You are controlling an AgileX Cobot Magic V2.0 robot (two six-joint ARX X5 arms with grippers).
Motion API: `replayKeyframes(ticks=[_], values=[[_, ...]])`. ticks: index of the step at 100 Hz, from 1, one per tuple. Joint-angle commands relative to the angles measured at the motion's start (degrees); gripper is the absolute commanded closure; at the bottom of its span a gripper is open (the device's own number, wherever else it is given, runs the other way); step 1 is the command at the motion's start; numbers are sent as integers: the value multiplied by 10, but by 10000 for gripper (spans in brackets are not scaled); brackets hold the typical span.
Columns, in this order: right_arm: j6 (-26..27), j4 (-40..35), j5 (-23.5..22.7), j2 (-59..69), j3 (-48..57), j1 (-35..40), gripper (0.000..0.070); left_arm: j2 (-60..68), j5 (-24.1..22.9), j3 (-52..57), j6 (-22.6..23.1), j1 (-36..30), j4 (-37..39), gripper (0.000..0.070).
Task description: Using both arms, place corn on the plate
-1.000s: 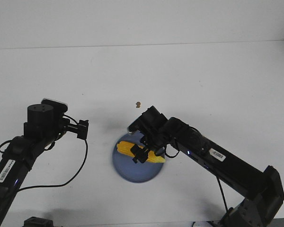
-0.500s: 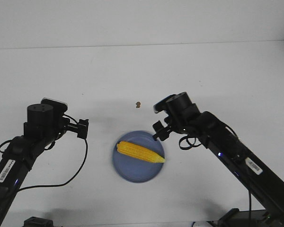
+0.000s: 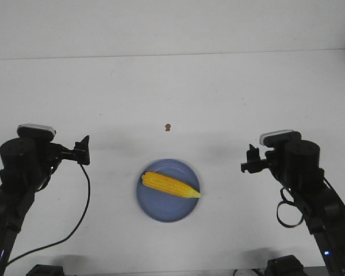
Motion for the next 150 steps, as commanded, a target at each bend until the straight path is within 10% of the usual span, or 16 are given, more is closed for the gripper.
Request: replayKeyframes(ticks=[1,86,92,109,150], values=[[2,19,2,-42,-24,-16,275,-30,1,-36,-10,4,23,34],[8,101,28,-373,-231,-44,277,-317,-10,-250,-68,8,22,41],[8,101,28,-373,-231,-44,315,-318,-10,-250,-68,8,22,129],[7,100,30,-373,-231,-44,700,-321,-9,-250,-68,8,21,700],[8,102,46,-373,-231,-44,700,-324,-9,-250,-68,8,21,688]])
